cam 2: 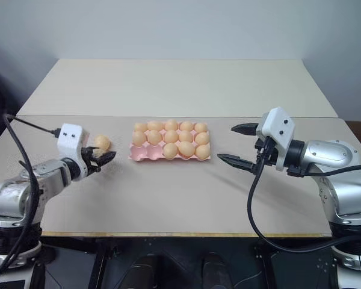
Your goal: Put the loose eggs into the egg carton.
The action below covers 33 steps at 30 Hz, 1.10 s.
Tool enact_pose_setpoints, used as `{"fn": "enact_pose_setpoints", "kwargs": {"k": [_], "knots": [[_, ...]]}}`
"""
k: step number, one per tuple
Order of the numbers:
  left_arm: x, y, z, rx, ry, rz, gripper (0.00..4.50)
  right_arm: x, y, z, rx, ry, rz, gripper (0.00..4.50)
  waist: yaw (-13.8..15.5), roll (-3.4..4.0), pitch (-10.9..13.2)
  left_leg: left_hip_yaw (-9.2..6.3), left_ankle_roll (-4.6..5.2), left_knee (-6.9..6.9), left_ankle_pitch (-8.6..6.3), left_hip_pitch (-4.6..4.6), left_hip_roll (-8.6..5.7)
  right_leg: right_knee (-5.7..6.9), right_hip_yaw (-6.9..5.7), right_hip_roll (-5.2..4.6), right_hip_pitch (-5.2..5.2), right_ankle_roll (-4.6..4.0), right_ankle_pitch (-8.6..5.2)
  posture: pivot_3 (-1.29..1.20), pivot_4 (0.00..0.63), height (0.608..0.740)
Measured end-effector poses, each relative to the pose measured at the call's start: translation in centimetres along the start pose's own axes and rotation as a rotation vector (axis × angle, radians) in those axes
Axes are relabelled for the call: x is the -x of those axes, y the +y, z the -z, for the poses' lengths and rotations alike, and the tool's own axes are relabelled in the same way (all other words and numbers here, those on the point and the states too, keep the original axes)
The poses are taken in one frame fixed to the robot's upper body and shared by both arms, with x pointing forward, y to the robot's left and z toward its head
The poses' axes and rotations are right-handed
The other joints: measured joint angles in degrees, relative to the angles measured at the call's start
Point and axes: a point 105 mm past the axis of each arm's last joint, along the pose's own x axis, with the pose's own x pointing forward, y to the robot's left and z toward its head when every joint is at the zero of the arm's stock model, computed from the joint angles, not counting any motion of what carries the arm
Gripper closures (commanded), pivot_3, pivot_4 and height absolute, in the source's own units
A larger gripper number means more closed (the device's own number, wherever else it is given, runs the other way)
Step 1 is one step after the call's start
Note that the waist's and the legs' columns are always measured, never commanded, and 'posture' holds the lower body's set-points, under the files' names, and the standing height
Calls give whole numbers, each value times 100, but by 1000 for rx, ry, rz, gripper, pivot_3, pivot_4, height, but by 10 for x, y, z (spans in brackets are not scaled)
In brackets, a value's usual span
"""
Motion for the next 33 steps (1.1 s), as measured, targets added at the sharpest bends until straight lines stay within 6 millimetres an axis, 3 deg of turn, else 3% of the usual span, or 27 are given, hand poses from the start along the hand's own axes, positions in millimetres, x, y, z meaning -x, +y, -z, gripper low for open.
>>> {"fn": "enact_pose_setpoints", "kwargs": {"k": [3, 6, 10, 13, 14, 19, 27, 30, 33], "knots": [[-2, -14, -21, -23, -55, 71, 1532, -1, -1, 0, -2, -6, 15, 0, 5, 0, 0, 0, 0, 1, 0, -1, 0, -2, -1, 0, 0, 1, 0, 0, 150, 740], [-14, -43, -35, -46, -115, 191, 1532, -2, 1, 0, -3, -12, 24, 0, 14, -1, -1, 1, 0, 1, 0, -4, -2, -7, -2, -1, 1, 1, 1, 0, 150, 740], [-36, -69, -32, -49, -99, 298, 1532, -3, 6, 4, -15, -9, 27, 0, 3, -2, 0, 1, -1, 2, 1, -6, -3, -6, -2, -2, -1, 3, 2, 0, 150, 740], [-45, -77, -31, -74, -82, 336, 1532, -3, 6, 2, -6, -12, 39, 0, -38, -2, 0, 0, 0, 2, 1, -6, -2, -4, -1, 1, -4, 3, 2, 0, 150, 740], [-47, -78, -30, -82, -77, 340, 1336, -2, 6, 2, -6, -11, 41, 0, -43, -2, 0, 1, 0, 2, 1, -6, -2, -4, -1, 2, -3, 3, 2, 0, 150, 740], [-51, -73, -20, -84, -25, 357, 18, 2, 7, 4, -9, -6, 60, 0, -32, -2, 0, 0, 0, 3, 1, -6, -2, -4, -1, 1, -2, 3, 2, 0, 150, 740], [-46, -66, -31, -104, -81, 373, 18, 3, 5, 4, -6, -7, 77, 0, -34, -2, 0, 0, 0, 4, 1, -7, -2, -4, -1, 1, -3, 3, 2, 0, 150, 740], [-30, -42, -48, -104, -156, 352, 18, 3, 5, 4, -7, -7, 78, 0, -69, -2, 0, 0, 0, 3, 1, -6, -1, -3, -1, 2, -5, 3, 2, 0, 150, 740], [2, -12, -63, -143, -241, 331, 18, 3, 5, 3, -7, -8, 74, 0, -132, -1, 0, 0, 0, 1, 1, -6, 0, -6, 1, 2, -6, 3, 2, 0, 150, 740]]}}
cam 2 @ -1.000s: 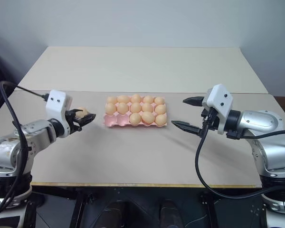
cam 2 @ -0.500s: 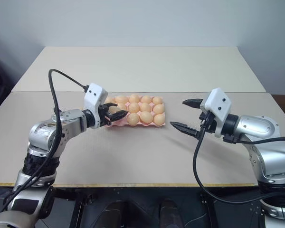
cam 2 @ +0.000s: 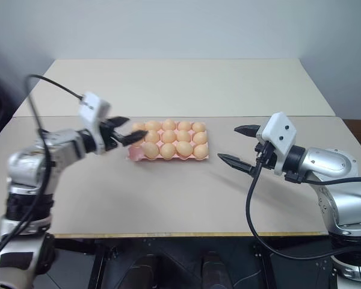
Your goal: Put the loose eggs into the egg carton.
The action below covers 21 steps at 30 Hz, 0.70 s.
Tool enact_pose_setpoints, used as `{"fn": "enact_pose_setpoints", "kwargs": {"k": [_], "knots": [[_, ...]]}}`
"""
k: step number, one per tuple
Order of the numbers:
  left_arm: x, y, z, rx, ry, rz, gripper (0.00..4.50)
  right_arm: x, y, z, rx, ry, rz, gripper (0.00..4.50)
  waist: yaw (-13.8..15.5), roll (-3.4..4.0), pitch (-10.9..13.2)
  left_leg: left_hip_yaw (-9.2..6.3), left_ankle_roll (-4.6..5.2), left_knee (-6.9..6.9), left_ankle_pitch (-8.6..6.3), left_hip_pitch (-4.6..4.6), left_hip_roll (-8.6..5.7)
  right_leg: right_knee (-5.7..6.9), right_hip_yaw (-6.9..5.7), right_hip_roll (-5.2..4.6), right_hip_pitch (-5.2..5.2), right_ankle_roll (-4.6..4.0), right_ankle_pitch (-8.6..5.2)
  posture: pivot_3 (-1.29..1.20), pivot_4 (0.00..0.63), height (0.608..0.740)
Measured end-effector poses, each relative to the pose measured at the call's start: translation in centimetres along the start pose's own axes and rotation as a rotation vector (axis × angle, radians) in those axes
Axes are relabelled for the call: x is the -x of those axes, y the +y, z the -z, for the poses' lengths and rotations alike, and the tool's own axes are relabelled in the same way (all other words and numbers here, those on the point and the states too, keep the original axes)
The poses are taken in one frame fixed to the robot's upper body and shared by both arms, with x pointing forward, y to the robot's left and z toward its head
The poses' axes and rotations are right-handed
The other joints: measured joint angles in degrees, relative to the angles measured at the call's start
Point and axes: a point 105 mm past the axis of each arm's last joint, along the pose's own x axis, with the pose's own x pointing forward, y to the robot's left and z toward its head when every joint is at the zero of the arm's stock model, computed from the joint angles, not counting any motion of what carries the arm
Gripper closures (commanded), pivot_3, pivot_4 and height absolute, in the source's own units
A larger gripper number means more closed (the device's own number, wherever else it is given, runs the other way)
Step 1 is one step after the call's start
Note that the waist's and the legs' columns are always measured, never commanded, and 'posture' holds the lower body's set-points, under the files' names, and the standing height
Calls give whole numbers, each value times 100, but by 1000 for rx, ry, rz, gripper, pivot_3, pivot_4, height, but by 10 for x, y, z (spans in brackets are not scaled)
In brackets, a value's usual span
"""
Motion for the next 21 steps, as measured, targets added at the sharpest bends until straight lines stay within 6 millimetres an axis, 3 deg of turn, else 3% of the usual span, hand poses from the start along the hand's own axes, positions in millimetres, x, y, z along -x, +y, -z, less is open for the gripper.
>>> {"fn": "enact_pose_setpoints", "kwargs": {"k": [3, 7, 12, 16, 21], "knots": [[45, 17, 9, -81, 25, -20, 18, 2, -2, 3, -13, 7, 2, 0, -47, 2, -1, 1, 0, -3, 0, 5, 1, 0, 4, 0, 0, 0, 0, 0, 150, 740], [90, 21, 32, -124, 92, 19, 18, 3, -4, 8, -34, 14, -11, 0, -19, 2, 0, 1, 0, -4, 0, 8, 3, -1, 0, 0, 6, 0, 0, 0, 150, 740], [129, 17, 40, -68, 105, 71, 18, 3, -1, 8, -67, 0, -51, 0, 18, 2, 0, 1, 2, -6, -2, 6, 4, -10, -7, -5, 10, 0, 0, 0, 150, 740], [140, 17, 45, -28, 96, 52, 18, 4, 0, 11, -96, 6, -71, 0, 21, 2, 0, 1, 3, -6, -2, 7, 5, -9, -9, -5, 12, 0, 0, 0, 150, 740], [136, 13, 45, -26, 76, 30, 18, 4, -1, 13, -117, 2, -79, 0, 9, 2, 0, 1, 3, -6, -2, 8, 5, -9, -8, -5, 11, 0, 0, 0, 150, 740]]}}
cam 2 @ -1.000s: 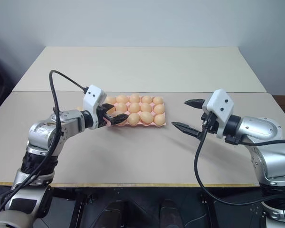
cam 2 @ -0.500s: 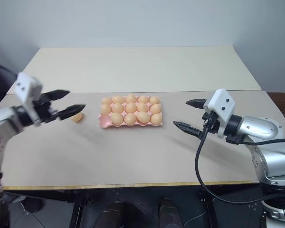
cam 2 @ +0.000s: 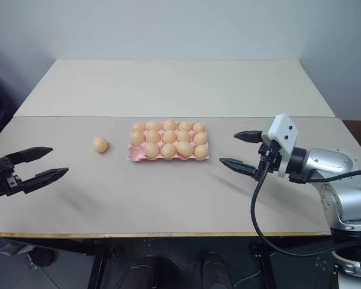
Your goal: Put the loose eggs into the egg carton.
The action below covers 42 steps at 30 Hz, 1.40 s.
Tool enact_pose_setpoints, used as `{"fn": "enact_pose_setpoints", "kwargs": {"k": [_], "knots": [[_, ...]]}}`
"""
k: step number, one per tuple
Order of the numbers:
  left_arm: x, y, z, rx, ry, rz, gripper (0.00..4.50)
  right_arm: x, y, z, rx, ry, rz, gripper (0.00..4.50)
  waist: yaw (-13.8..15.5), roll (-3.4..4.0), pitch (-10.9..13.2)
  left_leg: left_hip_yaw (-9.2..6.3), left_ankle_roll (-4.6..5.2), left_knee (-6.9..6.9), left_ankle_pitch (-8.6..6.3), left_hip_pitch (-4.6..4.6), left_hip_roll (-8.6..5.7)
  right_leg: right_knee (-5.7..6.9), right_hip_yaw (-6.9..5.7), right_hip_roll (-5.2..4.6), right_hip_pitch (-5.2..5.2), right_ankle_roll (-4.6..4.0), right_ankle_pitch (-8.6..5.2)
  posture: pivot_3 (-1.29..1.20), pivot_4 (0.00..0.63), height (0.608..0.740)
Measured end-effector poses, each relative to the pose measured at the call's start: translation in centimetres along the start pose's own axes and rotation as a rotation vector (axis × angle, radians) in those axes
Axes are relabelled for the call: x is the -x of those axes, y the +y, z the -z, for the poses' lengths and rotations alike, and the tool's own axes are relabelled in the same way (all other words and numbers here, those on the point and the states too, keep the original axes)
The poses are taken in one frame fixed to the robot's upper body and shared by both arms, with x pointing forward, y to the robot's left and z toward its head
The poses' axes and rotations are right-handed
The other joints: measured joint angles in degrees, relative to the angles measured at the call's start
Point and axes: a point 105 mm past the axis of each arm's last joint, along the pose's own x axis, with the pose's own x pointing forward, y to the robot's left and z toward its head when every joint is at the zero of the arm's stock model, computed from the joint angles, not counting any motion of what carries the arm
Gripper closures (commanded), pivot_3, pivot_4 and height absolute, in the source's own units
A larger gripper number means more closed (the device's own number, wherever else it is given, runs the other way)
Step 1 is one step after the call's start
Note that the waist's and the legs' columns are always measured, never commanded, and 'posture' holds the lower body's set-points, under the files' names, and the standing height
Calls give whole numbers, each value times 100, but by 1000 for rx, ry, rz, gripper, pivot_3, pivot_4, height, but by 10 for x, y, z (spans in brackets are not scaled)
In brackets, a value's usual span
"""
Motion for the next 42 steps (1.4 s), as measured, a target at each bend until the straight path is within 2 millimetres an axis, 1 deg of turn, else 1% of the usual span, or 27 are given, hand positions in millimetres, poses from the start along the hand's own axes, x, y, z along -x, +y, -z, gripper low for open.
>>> {"fn": "enact_pose_setpoints", "kwargs": {"k": [3, 6, 8, 9, 10, 14, 16, 17, 21, 23, 26, 29, 34, 36, 37, 40, 42], "knots": [[-8, 4, -2, 11, -6, -36, 18, 0, -1, -3, 6, -6, -1, 0, 0, 0, 0, 0, 0, 0, 0, 0, 0, 4, 0, 0, -2, 0, 0, 0, 150, 740], [-29, 18, -4, 39, 29, -148, 18, -3, -4, -16, 42, -38, -2, 0, 7, -1, 0, 0, 0, 2, 0, 4, -2, 8, 0, 0, 3, 3, 2, 0, 150, 740], [-49, 31, -4, 103, 23, -263, 18, -5, -6, -24, 62, -54, -3, 0, 19, -1, 0, -1, 0, 2, 0, 6, -4, 6, 0, -1, 5, 4, 2, 0, 150, 740], [-56, 34, -2, 136, 25, -298, 18, -6, -6, -27, 70, -63, -8, 0, 14, -3, -2, -1, 0, 5, 0, 3, -4, 9, 0, 0, 2, 5, 3, 0, 150, 740], [-68, 40, 1, 196, 23, -341, 18, -7, -6, -30, 79, -70, -12, 0, 13, -4, -2, -1, 0, 6, 0, 0, -6, 11, 1, -1, 0, 5, 3, 0, 150, 740], [-90, 53, 17, 311, 77, -446, 18, -9, -5, -34, 90, -79, -31, 0, -21, -12, -6, -2, -1, 7, 1, -14, -6, 11, 3, 0, -15, 4, 3, 0, 150, 740], [-100, 57, 23, 342, 101, -484, 18, -11, -4, -36, 95, -86, -41, 0, -29, -12, -6, -2, -1, 8, 1, -14, -6, 15, 3, 0, -17, 4, 4, 0, 150, 740], [-108, 59, 27, 358, 117, -504, 18, -12, -4, -37, 97, -88, -43, 0, -14, -13, -6, -2, -2, 8, 1, -14, -7, 16, 2, 0, -16, 4, 4, 0, 150, 740], [-129, 62, 48, 413, 195, -557, 18, -14, -2, -37, 95, -90, -51, 0, 10, -15, -8, -2, -3, 11, 2, -14, -11, 16, 2, -4, -14, 4, 4, 0, 150, 740], [-141, 60, 58, 436, 235, -563, 18, -15, -2, -37, 95, -91, -53, 0, 10, -16, -8, -2, -3, 11, 2, -21, -12, 13, 0, -5, -18, 5, 4, 0, 150, 740], [-152, 61, 57, 425, 237, -567, 18, -15, -2, -37, 95, -91, -54, 0, 19, -16, -8, -2, -5, 11, 4, -20, -15, 15, 0, -9, -18, 5, 4, 0, 150, 740], [-158, 64, 58, 421, 230, -580, 631, -15, -2, -37, 95, -91, -52, 0, 20, -17, -9, -2, -7, 12, 5, -17, -18, 19, 1, -11, -16, 6, 5, 0, 150, 740], [-160, 69, 58, 415, 225, -595, 2247, -15, -2, -38, 97, -93, -46, 0, 40, -17, -10, -2, -7, 12, 5, -18, -20, 17, 0, -14, -15, 7, 5, 0, 150, 740], [-160, 68, 58, 414, 222, -591, 2726, -15, -2, -38, 100, -94, -42, 0, 51, -17, -10, -2, -8, 12, 5, -20, -21, 14, 0, -15, -16, 8, 6, 0, 150, 740], [-160, 68, 57, 412, 220, -586, 2795, -15, -2, -39, 100, -96, -39, 0, 58, -17, -9, -2, -8, 12, 5, -21, -21, 13, -1, -16, -16, 9, 6, 0, 150, 740], [-159, 60, 56, 379, 225, -560, 2795, -15, -3, -39, 100, -100, -33, 0, 61, -17, -9, -2, -8, 12, 5, -23, -21, 13, 0, -16, -19, 10, 7, 0, 150, 740], [-157, 50, 45, 324, 200, -496, 2795, -15, -3, -39, 100, -102, -24, 0, 50, -18, -9, -2, -9, 12, 6, -30, -20, 14, 0, -15, -25, 10, 7, 0, 150, 740]]}}
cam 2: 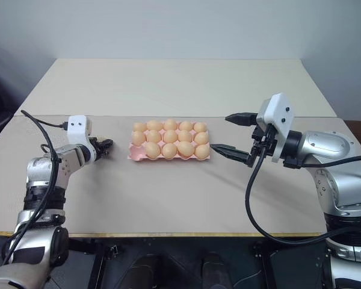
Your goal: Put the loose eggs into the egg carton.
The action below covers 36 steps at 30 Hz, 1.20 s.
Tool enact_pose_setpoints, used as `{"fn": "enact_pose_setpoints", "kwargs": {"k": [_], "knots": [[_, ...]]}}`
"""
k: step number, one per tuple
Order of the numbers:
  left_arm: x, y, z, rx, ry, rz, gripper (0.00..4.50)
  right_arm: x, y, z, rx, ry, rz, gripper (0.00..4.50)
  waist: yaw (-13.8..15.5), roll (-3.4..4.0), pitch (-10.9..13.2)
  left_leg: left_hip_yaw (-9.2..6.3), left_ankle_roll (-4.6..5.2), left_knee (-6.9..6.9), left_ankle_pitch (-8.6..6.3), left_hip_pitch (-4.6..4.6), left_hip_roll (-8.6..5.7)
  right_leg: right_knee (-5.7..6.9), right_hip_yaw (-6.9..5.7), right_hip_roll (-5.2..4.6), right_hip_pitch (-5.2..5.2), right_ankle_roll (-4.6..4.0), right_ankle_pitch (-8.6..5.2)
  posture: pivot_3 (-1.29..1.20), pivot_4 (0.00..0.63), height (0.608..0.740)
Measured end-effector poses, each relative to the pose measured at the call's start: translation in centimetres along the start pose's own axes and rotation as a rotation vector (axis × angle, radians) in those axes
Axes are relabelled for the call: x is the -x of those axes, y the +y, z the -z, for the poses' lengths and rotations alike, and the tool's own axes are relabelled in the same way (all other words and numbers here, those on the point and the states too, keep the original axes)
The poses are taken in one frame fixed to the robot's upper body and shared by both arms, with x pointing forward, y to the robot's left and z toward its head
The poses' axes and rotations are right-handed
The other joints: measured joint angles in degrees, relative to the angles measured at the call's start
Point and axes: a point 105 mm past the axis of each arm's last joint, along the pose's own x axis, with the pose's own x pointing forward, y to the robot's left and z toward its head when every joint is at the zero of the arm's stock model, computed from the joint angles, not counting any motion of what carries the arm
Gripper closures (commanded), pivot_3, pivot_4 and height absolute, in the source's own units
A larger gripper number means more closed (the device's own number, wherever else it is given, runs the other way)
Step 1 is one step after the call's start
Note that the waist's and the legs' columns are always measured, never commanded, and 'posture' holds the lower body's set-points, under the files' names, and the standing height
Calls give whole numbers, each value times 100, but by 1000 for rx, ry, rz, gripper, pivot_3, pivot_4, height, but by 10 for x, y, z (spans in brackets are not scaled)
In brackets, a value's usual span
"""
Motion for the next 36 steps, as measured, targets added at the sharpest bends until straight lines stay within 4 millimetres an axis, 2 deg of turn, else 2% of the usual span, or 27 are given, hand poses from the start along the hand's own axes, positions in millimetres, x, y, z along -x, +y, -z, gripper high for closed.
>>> {"fn": "enact_pose_setpoints", "kwargs": {"k": [4, 6, 8, 11, 15, 19, 20, 23, 26, 28, 31, 33, 36], "knots": [[31, -32, -39, -102, -141, 207, 2795, 1, 0, 0, 3, -1, 13, 0, 1, 0, 0, 0, -2, 0, 1, -3, 0, 0, 1, 0, -4, 0, 0, 0, 150, 740], [42, -50, -51, -152, -184, 302, 2795, 1, 1, 0, 4, 1, 14, 0, 9, 1, -1, 0, -2, 0, 1, 5, 0, 0, 1, -1, 5, 0, 0, 0, 150, 740], [46, -65, -46, -178, -166, 380, 2795, 1, 3, 2, 2, 4, 12, 0, 13, 1, -1, 1, -2, 0, 1, 8, -1, -1, 0, 0, 9, 0, 0, 0, 150, 740], [42, -85, -23, -207, -78, 478, 2795, 1, 4, 2, 3, 4, 21, 0, 3, 1, 0, 1, -1, 0, 1, 7, 0, -2, 0, 1, 8, 0, 0, 0, 150, 740], [35, -93, -11, -234, -25, 493, 1542, 3, 3, 1, 7, 1, 34, 0, -2, 1, 0, 1, -1, 0, 1, 6, 0, -2, 0, 1, 7, 0, 0, 0, 150, 740], [30, -91, -15, -238, -30, 485, 217, 4, 3, -3, 14, -12, 45, 0, -1, 1, 0, 1, -1, 0, 1, 6, 0, -3, -1, 1, 7, 0, 0, 0, 150, 740], [30, -91, -17, -242, -37, 486, 33, 4, 4, -4, 12, -17, 41, 0, -2, 1, 0, 1, -1, 0, 1, 5, 0, -4, -1, 1, 7, 0, 0, 0, 150, 740], [32, -90, -21, -254, -51, 486, 33, 4, 6, -3, 2, -19, 41, 0, -5, 1, 0, 0, -1, 0, 1, 5, 0, -4, -1, 1, 7, 0, 0, 0, 150, 740], [38, -77, -29, -266, -67, 459, 33, 4, 8, 0, -12, -13, 39, 0, -29, 0, 0, 0, -1, 0, 1, 4, 1, -2, 0, 2, 5, 0, 0, 0, 150, 740], [49, -63, -44, -281, -117, 438, 33, 6, 8, 0, -10, -11, 42, 0, -59, 1, 0, 0, -1, 0, 1, 4, 3, -3, -1, 3, 5, 0, 0, 0, 150, 740], [77, -36, -66, -304, -205, 427, 33, 8, 7, 0, -9, -4, 46, 0, -97, 2, 0, 0, 0, -2, 1, 7, 4, -4, 1, 4, 4, 0, -1, 0, 150, 740], [93, -20, -67, -316, -215, 420, 33, 10, 6, 2, -11, 2, 48, 0, -98, 2, 0, 0, 0, -3, 1, 9, 4, -3, 2, 4, 5, 0, -1, 0, 150, 740], [117, 3, -49, -333, -179, 455, 33, 13, 6, 5, -16, 17, 46, 0, -90, 3, 1, 1, 0, -4, 1, 9, 7, -4, 1, 5, 5, 0, -1, 0, 150, 740]]}}
